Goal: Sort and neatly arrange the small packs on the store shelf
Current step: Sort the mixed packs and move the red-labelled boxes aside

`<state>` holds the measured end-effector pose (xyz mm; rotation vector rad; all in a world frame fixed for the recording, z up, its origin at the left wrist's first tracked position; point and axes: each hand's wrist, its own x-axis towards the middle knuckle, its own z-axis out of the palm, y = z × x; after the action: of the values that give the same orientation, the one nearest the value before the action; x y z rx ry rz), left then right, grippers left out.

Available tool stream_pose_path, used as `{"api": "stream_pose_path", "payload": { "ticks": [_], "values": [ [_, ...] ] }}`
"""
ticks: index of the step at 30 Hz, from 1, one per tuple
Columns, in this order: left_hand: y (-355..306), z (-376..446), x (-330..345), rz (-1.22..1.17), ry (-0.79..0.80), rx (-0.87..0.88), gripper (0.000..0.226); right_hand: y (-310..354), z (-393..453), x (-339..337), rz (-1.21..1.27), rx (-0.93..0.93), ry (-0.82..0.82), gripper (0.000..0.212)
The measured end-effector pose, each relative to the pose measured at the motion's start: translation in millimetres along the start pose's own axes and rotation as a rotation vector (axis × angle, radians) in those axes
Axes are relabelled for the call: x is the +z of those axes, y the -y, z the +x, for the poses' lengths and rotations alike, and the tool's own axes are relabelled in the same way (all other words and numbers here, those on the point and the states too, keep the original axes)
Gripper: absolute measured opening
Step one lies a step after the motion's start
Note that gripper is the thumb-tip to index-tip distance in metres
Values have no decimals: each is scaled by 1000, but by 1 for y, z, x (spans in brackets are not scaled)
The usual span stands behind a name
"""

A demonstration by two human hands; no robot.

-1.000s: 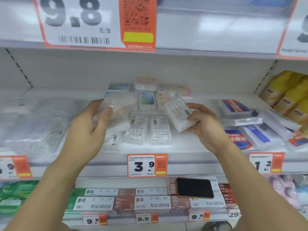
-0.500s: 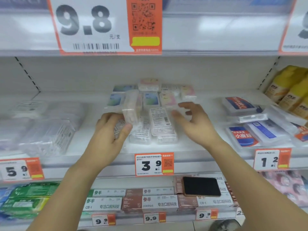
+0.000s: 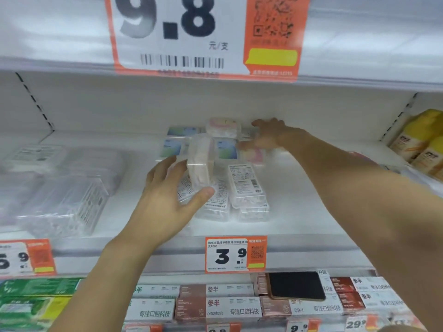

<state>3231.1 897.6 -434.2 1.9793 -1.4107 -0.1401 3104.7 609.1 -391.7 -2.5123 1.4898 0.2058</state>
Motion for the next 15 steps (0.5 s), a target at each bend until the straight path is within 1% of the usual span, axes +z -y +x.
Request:
{"api": "stream_pose_path", "payload": {
  "ticks": [2, 3, 5, 6, 7, 9, 10, 11, 13, 15],
  "values": [
    [3, 2, 0, -23, 1, 22, 69, 3, 0, -8, -28, -8, 51, 119],
    [4, 2, 0, -31, 0, 26, 65, 5, -1, -11, 0, -28, 31, 117],
    [4, 1, 0, -39, -11, 24, 59, 14, 1, -13, 175, -105, -76, 111],
    [3, 0, 1, -40, -19, 24, 56, 21, 2, -10, 284, -164, -97, 107],
    [1, -1, 1, -43, -28, 27, 53, 30, 1, -7, 348, -223, -82, 102],
    [0, -2, 0, -72, -41, 31, 48, 44, 5, 1, 298, -298, -78, 87],
    [1, -2, -2, -92, -42, 34, 45, 47, 6, 3, 281, -327, -114, 77],
    [3, -2, -3, -107, -38, 40, 44, 47, 6, 2, 323, -342, -178, 69],
    [6, 0, -7, -118, -25, 46, 41, 40, 2, -6, 544, -302, -316, 61],
    [7, 2, -10, -133, -24, 27, 39, 28, -6, -19, 753, -209, -413, 56]
  ]
}}
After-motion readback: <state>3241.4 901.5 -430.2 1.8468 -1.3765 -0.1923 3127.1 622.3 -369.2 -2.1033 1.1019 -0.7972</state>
